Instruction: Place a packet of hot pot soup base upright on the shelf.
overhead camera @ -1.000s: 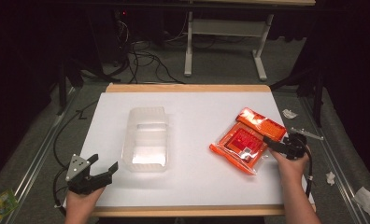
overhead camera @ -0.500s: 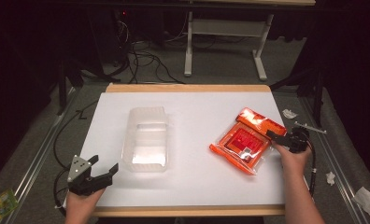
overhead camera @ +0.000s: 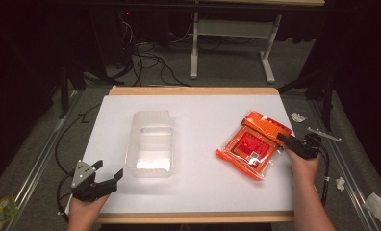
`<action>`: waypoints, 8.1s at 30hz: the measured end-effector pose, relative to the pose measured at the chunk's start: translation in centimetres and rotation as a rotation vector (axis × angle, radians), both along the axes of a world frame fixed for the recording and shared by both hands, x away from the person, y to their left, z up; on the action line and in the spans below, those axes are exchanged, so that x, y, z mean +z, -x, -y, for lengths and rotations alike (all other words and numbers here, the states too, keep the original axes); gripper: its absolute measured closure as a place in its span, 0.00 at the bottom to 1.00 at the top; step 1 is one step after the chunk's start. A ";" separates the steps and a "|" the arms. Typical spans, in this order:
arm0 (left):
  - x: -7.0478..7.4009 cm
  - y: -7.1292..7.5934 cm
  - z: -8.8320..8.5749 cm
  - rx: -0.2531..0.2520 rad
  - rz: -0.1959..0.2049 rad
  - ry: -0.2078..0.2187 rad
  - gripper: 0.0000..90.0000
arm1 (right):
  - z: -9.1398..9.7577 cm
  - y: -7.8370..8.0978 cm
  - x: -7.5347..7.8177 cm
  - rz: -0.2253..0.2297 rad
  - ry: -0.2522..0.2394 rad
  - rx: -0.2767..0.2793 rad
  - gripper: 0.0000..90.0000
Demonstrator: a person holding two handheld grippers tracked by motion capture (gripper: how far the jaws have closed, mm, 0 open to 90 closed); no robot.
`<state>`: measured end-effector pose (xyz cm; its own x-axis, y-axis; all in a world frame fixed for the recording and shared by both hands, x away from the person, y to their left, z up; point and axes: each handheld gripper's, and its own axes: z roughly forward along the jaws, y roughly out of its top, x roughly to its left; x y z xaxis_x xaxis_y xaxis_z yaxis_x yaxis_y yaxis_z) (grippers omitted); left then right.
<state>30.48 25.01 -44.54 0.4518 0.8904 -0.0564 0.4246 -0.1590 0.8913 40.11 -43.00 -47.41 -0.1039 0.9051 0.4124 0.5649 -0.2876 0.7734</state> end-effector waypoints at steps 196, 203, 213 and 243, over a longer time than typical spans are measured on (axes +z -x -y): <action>2.9 0.4 2.8 -0.150 0.092 0.087 0.18 | -12.6 11.5 9.1 0.322 0.179 0.453 0.81; 2.3 0.5 0.9 -0.111 0.092 0.092 0.18 | -12.4 11.3 9.6 0.340 0.166 0.452 0.81; 1.9 0.3 -0.2 -0.084 0.083 0.125 0.18 | -14.0 10.6 10.8 0.349 0.171 0.469 0.81; 6.2 -1.3 13.0 -0.352 0.097 0.204 0.27 | -12.8 11.0 8.2 0.332 0.172 0.465 0.81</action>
